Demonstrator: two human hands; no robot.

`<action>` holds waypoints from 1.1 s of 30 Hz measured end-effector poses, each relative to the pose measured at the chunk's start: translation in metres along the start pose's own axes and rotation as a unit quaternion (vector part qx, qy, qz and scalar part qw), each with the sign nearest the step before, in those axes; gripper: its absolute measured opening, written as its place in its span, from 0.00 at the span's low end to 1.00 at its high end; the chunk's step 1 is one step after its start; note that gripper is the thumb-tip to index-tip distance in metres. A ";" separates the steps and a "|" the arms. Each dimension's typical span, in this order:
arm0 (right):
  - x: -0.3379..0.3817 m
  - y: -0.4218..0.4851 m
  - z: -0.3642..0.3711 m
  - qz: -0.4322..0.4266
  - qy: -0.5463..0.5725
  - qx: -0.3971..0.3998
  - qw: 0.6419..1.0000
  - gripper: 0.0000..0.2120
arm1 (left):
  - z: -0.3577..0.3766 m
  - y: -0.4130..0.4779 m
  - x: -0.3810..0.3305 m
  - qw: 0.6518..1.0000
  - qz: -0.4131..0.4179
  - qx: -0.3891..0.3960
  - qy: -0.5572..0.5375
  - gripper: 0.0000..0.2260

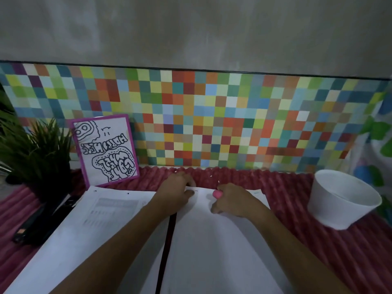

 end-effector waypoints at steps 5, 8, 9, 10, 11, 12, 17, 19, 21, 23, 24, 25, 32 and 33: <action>-0.002 -0.002 0.000 0.014 0.015 -0.007 1.000 0.11 | -0.005 -0.003 -0.005 1.000 0.002 -0.004 -0.016 0.01; -0.004 -0.002 0.001 0.019 0.028 -0.020 0.999 0.11 | -0.007 -0.006 -0.010 0.999 0.032 -0.018 -0.035 0.02; -0.003 -0.003 0.000 0.015 0.029 -0.031 0.999 0.12 | -0.007 -0.007 -0.011 0.997 0.033 -0.019 -0.066 0.03; -0.001 -0.004 -0.002 0.005 0.023 -0.045 0.999 0.15 | -0.008 -0.008 -0.010 0.993 0.031 -0.022 -0.108 0.04; 0.002 -0.006 -0.004 -0.010 0.013 -0.066 0.998 0.19 | -0.008 -0.009 -0.009 0.988 0.022 -0.030 -0.153 0.04; 0.007 -0.008 -0.008 -0.030 0.009 -0.088 0.996 0.24 | -0.009 -0.009 -0.007 0.979 0.005 -0.038 -0.199 0.04; 0.025 -0.012 -0.013 -0.097 0.036 -0.124 0.987 0.25 | -0.004 -0.013 0.004 0.924 -0.083 -0.059 -0.369 0.07; 0.025 -0.012 -0.011 -0.086 0.040 -0.116 0.989 0.26 | -0.001 -0.014 0.007 0.910 -0.098 -0.065 -0.399 0.10; 0.024 -0.012 -0.011 -0.077 0.031 -0.113 0.990 0.28 | 0.001 -0.015 0.009 0.898 -0.108 -0.078 -0.419 0.10; 0.023 -0.013 -0.013 -0.072 0.031 -0.117 0.990 0.29 | 0.003 -0.017 0.009 0.877 -0.125 -0.083 -0.457 0.11; 0.023 -0.012 -0.014 -0.070 0.040 -0.123 0.989 0.30 | 0.004 -0.018 0.008 0.863 -0.137 -0.080 -0.480 0.11; 0.022 -0.012 -0.015 -0.068 0.053 -0.130 0.988 0.30 | 0.004 -0.020 0.007 0.854 -0.151 -0.072 -0.493 0.10; 0.026 -0.015 -0.021 -0.079 0.091 -0.156 0.980 0.30 | 0.011 -0.023 0.004 0.887 -0.172 -0.006 -0.428 0.08; 0.029 -0.016 -0.022 -0.093 0.088 -0.157 0.979 0.30 | 0.011 -0.022 0.003 0.886 -0.172 -0.012 -0.430 0.09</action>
Point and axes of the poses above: each hand's wrist, its own y-axis towards the middle knuckle, its own z-axis out of the palm, x = y × z, the point moved 8 cm from there along y, towards the middle knuckle, and after that the axes turned 12 degrees about -z, right-handed, at the moved point
